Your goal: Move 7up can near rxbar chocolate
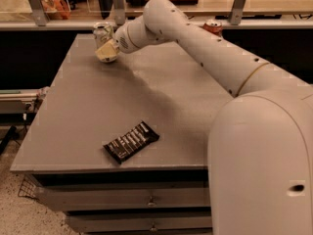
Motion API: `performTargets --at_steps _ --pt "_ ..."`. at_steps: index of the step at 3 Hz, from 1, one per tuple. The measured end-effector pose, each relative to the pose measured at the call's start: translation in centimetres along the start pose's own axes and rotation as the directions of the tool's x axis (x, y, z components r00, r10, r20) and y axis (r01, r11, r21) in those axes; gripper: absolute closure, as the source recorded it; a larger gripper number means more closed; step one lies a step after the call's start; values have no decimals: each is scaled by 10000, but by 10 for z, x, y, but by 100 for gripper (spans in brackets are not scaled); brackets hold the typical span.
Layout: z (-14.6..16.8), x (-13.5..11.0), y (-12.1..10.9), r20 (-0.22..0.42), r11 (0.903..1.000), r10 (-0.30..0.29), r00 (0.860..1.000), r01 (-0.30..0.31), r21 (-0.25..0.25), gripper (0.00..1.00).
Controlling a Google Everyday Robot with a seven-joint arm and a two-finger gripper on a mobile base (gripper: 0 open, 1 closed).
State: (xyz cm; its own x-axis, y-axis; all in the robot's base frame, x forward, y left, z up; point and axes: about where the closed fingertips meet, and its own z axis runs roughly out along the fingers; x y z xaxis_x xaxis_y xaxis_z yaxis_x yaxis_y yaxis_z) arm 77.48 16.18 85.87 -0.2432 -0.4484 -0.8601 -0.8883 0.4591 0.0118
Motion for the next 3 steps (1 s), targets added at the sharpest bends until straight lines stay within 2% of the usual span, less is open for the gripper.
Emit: performTargets --at_steps 1,2,3 --pt "-47 -9 6 514 9991 -330 9981 316 271 99" --pt "-99 0 10 621 9971 -569 9964 535 549 100" --pt "-150 30 15 511 9956 -688 9963 653 675 100"
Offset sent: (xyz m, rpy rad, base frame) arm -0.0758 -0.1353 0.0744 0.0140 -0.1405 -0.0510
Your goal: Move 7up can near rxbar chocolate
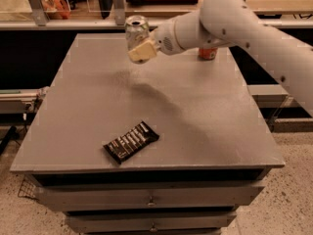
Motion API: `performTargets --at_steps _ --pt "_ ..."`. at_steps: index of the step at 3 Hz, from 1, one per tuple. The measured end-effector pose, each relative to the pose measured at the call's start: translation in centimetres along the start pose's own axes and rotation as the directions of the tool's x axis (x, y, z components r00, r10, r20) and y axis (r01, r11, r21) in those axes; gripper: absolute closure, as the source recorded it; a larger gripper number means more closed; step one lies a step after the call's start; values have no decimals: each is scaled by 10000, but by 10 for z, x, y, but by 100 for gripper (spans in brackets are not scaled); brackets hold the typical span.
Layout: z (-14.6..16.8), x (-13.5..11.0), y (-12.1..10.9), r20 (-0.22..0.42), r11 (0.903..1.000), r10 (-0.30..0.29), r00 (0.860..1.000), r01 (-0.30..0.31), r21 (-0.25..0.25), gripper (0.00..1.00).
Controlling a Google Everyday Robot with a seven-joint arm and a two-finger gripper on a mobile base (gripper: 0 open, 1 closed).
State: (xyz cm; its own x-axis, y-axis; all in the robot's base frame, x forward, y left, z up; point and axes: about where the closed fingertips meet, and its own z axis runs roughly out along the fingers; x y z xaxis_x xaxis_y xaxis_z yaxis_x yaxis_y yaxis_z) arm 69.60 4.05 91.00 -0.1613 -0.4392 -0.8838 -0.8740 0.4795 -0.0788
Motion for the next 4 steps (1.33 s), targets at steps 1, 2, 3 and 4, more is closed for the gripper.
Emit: performTargets --at_steps 1,2,3,4 --pt "-65 51 8 -442 9999 -149 9989 152 55 100" --pt "-93 93 22 -934 10000 8 9956 -11 -33 100" --pt "-106 114 45 -1098 9987 20 9940 -76 -506 100" --pt "-119 120 78 -653 9916 -167 9977 82 -1292 100"
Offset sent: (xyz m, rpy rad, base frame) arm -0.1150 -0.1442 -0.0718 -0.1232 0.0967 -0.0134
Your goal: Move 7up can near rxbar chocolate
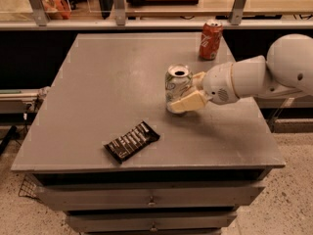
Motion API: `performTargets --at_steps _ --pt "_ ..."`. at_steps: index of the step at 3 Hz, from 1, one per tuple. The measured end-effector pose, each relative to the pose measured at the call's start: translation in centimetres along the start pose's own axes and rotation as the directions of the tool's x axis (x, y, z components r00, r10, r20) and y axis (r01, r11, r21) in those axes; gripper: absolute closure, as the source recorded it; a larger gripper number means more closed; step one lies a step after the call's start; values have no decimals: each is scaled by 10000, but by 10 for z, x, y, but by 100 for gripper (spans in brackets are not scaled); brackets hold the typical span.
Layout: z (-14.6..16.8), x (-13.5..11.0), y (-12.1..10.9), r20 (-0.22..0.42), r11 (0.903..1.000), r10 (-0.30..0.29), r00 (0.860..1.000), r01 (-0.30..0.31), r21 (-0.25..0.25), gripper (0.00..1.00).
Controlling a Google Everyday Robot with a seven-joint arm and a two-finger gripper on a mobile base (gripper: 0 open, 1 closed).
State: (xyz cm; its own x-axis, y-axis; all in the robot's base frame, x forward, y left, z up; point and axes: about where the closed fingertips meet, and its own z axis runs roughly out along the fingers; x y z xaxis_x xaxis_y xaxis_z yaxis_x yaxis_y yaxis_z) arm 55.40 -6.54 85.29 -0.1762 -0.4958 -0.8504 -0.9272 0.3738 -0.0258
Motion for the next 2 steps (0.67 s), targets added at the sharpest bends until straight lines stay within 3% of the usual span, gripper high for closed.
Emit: performTargets --at_steps 2 --pt "3 3 40 243 9912 -652 9976 675 -1137 100"
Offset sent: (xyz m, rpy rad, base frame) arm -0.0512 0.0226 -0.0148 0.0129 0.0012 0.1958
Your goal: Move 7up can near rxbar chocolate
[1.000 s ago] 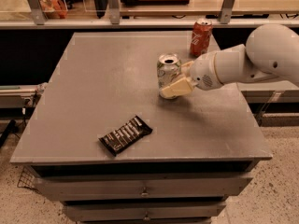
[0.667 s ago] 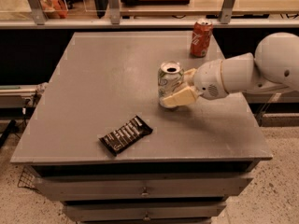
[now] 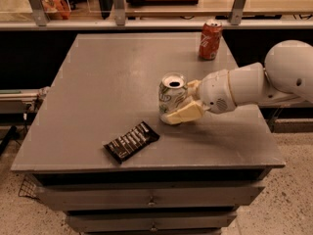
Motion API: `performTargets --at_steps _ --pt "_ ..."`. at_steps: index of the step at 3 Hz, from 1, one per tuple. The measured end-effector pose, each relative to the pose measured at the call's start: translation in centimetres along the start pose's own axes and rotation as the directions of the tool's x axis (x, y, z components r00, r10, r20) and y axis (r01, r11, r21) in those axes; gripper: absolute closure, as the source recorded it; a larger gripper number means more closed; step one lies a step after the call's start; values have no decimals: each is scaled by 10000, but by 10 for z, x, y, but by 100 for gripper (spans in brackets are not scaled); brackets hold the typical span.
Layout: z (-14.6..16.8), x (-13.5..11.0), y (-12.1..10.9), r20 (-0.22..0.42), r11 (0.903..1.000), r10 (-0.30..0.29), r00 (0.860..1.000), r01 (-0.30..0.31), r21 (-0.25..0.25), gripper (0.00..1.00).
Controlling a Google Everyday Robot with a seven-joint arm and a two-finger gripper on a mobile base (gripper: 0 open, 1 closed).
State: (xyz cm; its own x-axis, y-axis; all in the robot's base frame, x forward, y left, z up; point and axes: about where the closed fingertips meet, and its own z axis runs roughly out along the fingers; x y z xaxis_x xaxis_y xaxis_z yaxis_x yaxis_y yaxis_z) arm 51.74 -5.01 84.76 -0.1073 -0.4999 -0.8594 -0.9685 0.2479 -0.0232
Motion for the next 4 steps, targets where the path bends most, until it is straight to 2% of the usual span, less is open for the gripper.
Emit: performTargets --at_steps 1,2,3,4 --pt "13 0 9 -293 9976 -286 9992 266 -643 77" --pt "12 -1 9 -293 9976 -286 9992 266 -643 54" --pt "17 -1 14 -454 9929 -503 9977 451 -1104 31" --pt "17 -2 14 -456 9928 -505 9977 452 -1107 7"
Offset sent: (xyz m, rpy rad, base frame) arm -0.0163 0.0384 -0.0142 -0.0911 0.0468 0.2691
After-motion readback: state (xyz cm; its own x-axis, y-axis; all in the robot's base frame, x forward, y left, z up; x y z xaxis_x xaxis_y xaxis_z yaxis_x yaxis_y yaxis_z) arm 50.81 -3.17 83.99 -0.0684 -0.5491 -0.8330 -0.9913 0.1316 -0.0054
